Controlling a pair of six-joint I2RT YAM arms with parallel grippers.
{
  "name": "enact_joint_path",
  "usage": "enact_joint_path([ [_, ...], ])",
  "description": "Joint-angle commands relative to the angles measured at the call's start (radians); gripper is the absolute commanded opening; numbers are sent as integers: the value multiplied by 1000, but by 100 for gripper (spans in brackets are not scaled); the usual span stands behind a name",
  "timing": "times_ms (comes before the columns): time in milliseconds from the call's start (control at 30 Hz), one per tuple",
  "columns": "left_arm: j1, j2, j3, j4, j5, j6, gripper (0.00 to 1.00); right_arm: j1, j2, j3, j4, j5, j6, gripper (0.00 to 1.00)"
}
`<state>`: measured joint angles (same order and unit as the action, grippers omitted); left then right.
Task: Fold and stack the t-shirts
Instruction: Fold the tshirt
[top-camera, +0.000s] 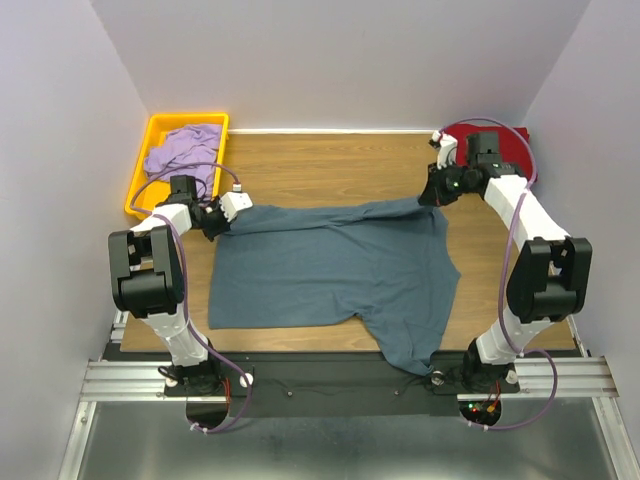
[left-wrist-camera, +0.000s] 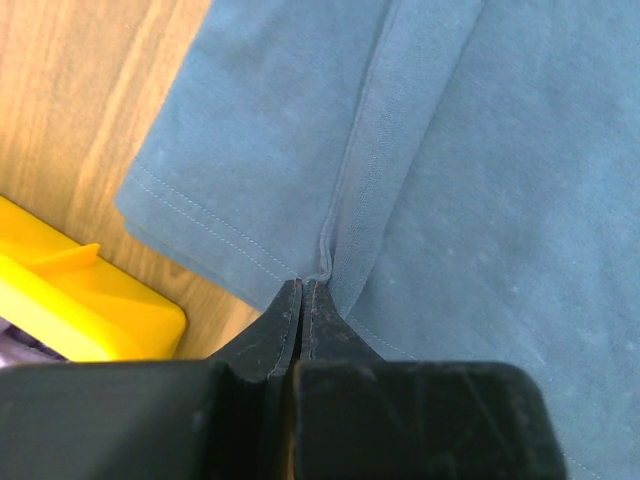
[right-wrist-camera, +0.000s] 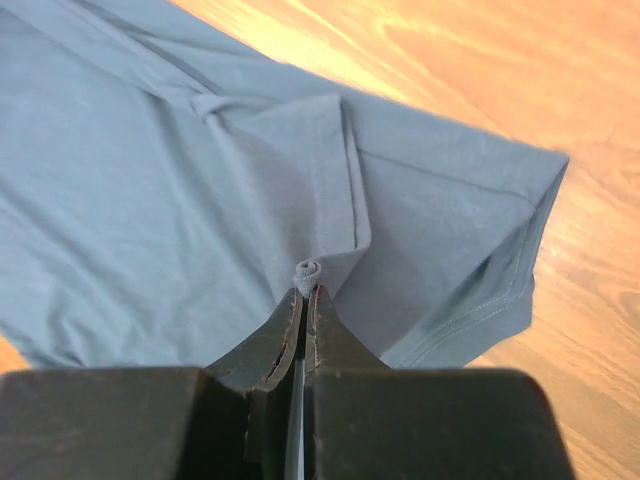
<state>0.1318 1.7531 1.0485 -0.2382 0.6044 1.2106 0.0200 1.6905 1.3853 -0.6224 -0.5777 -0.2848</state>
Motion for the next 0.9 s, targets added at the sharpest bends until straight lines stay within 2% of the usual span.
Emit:
enact_joint_path([
  [0, -4, -37, 44, -38, 35, -10, 0, 20, -72, 20, -65, -59, -14, 0],
  [500, -15, -46, 31, -49, 34, 0, 0, 87, -138, -167, -111, -76, -74, 1],
  [867, -1, -86, 76, -88, 95, -22, 0, 84, -175, -48, -132, 1, -65, 1],
])
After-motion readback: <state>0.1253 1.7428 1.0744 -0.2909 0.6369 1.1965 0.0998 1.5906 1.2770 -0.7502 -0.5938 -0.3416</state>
